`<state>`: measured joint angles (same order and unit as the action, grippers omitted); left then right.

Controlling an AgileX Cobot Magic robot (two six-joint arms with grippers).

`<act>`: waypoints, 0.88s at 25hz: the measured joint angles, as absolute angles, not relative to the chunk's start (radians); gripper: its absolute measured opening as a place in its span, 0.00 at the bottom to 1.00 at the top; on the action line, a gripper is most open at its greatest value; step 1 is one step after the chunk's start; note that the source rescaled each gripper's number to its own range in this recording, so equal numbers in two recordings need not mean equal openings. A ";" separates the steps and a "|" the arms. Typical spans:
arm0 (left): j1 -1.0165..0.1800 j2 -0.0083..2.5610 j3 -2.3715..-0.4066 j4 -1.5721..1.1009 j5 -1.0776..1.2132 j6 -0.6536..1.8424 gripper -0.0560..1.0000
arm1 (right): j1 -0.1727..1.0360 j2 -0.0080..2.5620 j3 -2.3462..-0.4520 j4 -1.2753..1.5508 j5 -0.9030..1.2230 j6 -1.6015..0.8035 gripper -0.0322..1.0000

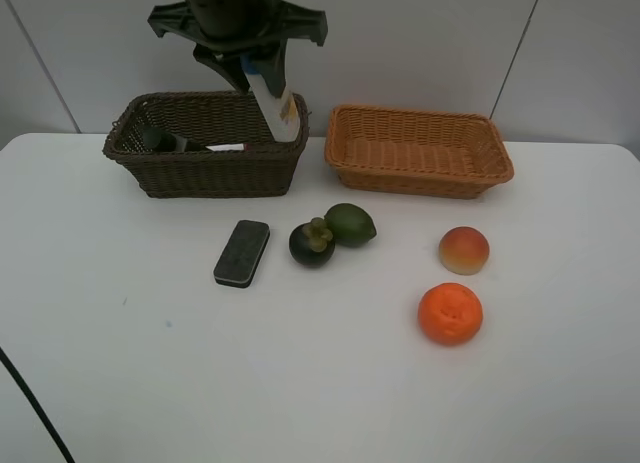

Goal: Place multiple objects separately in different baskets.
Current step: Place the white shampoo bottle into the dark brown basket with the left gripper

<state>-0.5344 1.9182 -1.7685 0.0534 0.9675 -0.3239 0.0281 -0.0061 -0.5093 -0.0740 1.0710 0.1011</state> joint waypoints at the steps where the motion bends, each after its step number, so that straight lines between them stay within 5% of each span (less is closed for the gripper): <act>1: -0.495 1.941 -1.780 0.054 0.947 -0.319 0.35 | 0.028 -0.006 -0.509 -0.074 1.071 0.101 1.00; 10: -0.332 2.111 -1.792 0.000 0.805 -0.285 0.36 | 0.028 -0.006 -0.509 -0.074 1.071 0.101 1.00; 12: -0.332 2.127 -1.792 -0.012 0.801 -0.258 0.47 | 0.028 -0.006 -0.509 -0.074 1.071 0.101 1.00; 15: -0.332 2.128 -1.801 -0.014 0.795 -0.255 0.85 | 0.028 -0.006 -0.509 -0.074 1.071 0.101 1.00; 16: -0.332 2.128 -1.810 -0.014 0.796 -0.260 0.91 | 0.028 -0.006 -0.509 -0.074 1.071 0.101 1.00; 22: -0.333 2.117 -1.909 -0.064 0.935 -0.287 1.00 | 0.028 -0.006 -0.509 -0.074 1.071 0.101 1.00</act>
<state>-0.3329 2.1171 -1.9093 -0.0641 0.9353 -0.2869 0.0281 -0.0061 -0.5093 -0.0740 1.0710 0.1011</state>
